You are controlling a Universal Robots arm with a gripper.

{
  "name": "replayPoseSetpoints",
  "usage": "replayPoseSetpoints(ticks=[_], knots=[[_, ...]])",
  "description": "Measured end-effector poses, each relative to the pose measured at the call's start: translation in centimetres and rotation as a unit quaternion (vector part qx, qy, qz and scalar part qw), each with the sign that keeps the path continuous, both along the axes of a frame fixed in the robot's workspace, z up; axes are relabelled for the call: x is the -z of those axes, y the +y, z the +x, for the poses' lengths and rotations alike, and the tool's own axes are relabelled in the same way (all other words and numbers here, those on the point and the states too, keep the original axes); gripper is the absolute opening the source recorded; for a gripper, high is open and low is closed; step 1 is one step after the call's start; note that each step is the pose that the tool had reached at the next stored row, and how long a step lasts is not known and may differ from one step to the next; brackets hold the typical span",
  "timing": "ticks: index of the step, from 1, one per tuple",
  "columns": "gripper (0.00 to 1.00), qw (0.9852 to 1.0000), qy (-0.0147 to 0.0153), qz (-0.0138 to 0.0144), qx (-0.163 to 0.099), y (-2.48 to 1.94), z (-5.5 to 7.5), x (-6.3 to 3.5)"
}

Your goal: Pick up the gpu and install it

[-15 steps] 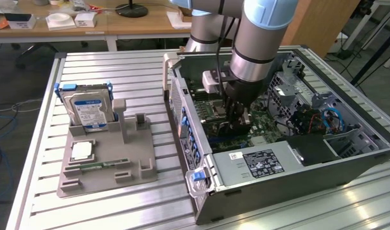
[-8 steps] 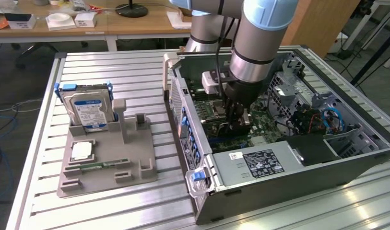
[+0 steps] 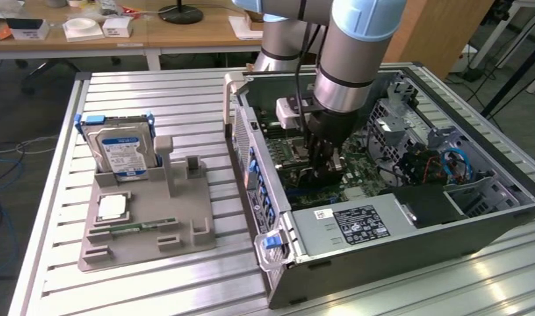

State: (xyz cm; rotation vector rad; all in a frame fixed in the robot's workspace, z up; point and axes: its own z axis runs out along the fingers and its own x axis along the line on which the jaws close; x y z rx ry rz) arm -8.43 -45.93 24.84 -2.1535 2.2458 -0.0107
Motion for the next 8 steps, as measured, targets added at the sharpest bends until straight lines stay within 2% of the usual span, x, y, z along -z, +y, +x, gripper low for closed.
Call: replayPoseSetpoints(ticks=[8], knots=[[0.26,1.0000,-0.0001,-0.0009,-0.003,-0.01,-0.03,0.48]])
